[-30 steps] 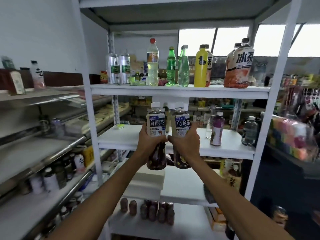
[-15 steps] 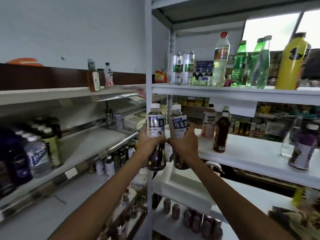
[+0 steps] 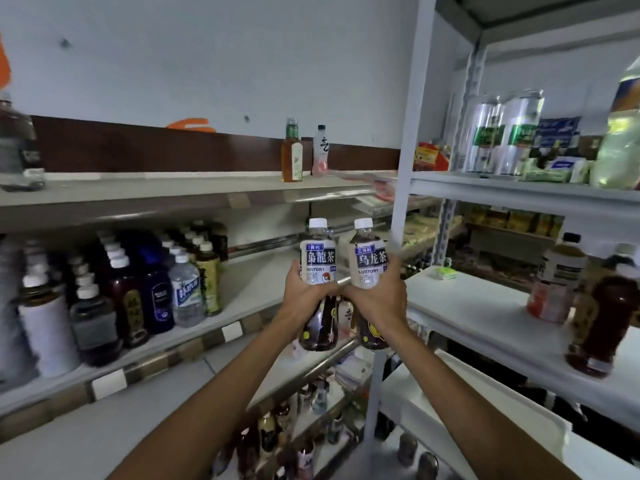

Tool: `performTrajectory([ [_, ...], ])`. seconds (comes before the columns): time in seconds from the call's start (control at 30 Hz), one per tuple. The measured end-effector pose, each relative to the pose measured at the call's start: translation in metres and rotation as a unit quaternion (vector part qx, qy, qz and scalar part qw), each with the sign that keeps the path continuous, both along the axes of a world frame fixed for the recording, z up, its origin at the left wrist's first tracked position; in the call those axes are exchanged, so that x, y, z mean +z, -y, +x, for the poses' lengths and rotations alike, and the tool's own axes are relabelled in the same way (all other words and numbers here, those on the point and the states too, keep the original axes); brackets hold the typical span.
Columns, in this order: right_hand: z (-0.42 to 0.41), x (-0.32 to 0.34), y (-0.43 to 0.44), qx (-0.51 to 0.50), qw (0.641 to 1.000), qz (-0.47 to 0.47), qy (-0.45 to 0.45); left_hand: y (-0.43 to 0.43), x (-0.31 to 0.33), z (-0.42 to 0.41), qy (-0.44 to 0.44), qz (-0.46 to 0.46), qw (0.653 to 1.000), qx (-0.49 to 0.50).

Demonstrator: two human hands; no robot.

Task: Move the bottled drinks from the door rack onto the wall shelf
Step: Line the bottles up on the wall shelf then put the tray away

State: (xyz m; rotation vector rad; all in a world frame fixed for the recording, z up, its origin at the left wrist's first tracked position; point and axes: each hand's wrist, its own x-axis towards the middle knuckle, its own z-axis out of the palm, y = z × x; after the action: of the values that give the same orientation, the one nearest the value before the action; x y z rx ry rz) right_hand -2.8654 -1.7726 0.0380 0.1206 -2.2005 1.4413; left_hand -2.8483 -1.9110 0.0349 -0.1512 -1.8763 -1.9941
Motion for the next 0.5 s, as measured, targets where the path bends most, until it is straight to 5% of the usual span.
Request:
performTrajectory([
  [0.5, -0.102, -0.018, 0.027, 0.213, 0.976, -0.012, 0.043, 0.024, -0.028, -0.058, 0.045, 0.011, 0.986, 0.159],
])
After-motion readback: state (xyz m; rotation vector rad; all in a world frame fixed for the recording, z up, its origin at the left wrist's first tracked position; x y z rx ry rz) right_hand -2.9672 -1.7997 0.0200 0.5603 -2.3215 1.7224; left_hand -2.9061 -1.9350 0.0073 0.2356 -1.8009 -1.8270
